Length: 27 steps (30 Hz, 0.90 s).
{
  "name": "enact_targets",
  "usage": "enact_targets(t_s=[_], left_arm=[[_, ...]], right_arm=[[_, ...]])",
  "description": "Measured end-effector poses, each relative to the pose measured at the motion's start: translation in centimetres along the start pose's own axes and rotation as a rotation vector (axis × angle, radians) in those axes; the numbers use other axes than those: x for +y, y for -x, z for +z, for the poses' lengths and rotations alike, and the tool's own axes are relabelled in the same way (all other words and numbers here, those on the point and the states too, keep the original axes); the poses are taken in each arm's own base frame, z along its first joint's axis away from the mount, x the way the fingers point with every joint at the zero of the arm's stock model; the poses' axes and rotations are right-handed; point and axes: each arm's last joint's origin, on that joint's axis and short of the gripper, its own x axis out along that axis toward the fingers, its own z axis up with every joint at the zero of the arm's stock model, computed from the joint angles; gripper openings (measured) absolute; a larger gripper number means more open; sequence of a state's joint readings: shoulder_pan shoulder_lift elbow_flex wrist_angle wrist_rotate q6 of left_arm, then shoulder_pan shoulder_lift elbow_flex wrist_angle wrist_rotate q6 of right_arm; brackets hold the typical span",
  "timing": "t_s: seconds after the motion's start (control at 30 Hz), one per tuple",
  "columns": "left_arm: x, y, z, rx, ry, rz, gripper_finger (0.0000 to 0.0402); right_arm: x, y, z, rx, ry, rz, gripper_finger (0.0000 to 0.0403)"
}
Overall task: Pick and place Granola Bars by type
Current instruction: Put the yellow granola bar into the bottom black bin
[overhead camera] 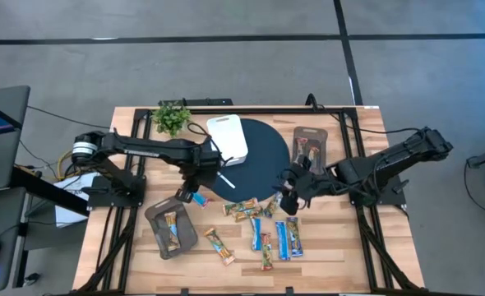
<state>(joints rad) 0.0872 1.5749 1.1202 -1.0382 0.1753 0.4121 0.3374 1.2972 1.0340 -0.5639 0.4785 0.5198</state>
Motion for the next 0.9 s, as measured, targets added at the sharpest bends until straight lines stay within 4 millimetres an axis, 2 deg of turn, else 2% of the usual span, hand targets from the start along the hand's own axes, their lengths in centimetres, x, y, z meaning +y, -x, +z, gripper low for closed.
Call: enact_targets(t_s=[0.33,0.63,0.8,0.9], left_arm=[[0.2,0.5,0.2,-0.014,0.006,0.032,0.0102],[-0.2,3.1,2.7,-0.187,0.130,0.021,0.0102],[-0.9,4.5,4.2,-0.281,0.194,0.025,0.0102],[-1.6,5.2,4.7,-0.312,0.211,0.019,0.0102]], right_arm=[[0.4,0.3,-0.2,-0.011,-0.017,0.001,0.0171],[1.2,-0.6,-0.2,-0.088,0.046,0.151,0.0170],[2.2,-3.2,-0.9,-0.057,0.208,0.216,0.0163],[2.5,-5.2,-1.2,-0.013,0.226,0.245,0.0160]])
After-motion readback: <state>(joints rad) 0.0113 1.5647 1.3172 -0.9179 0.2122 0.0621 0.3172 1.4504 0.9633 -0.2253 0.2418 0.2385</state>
